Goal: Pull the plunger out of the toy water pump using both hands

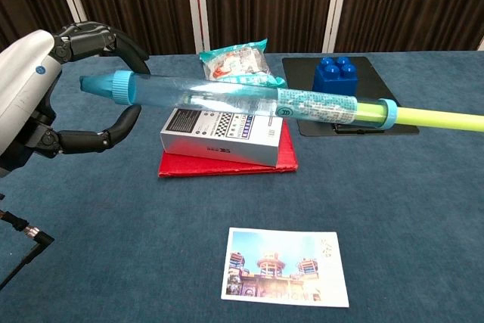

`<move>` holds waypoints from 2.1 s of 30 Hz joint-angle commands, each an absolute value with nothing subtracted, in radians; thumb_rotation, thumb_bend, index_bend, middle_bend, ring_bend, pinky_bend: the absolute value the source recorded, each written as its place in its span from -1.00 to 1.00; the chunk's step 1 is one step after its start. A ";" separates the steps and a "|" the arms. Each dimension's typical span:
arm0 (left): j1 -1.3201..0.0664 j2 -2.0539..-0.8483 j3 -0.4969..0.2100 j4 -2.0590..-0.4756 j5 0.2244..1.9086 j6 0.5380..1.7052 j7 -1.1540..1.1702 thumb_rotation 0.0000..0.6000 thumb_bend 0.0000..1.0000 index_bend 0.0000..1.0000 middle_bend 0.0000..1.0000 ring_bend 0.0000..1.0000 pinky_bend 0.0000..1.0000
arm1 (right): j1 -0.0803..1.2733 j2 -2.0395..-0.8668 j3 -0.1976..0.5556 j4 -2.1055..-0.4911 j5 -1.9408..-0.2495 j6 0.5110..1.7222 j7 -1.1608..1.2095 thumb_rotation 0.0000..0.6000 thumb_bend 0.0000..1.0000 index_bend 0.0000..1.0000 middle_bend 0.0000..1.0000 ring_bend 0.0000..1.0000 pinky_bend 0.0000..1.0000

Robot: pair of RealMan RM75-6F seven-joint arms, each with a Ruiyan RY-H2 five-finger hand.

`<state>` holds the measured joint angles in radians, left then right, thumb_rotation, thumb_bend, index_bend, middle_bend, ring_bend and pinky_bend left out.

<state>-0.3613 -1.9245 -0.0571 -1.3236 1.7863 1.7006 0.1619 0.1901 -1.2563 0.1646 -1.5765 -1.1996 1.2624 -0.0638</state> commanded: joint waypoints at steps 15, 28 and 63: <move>-0.349 -1.910 -0.048 -1.338 1.803 1.705 0.170 1.00 0.10 0.48 -0.41 -0.70 -0.68 | 0.188 -1.241 0.174 -1.571 -1.182 1.262 -0.050 1.00 -0.05 0.41 -0.55 -0.88 -0.78; -0.355 -1.922 -0.017 -1.202 1.786 1.662 0.046 1.00 -0.22 0.31 -0.42 -0.67 -0.67 | 0.191 -1.265 0.155 -1.538 -1.152 1.229 -0.077 1.00 -0.06 0.39 -0.56 -0.88 -0.78; -0.282 -1.503 0.004 -1.591 1.611 1.503 0.246 1.00 -0.76 -0.59 -0.69 -0.76 -0.68 | 0.083 -1.106 0.060 -1.783 -1.527 1.544 -0.145 1.00 -1.00 -1.00 -1.00 -1.00 -1.00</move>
<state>-0.3015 -1.6625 0.0052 -1.4011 1.6639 1.5457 0.1365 0.1384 -1.1545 0.0537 -1.7231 -1.4115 1.3994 -0.1276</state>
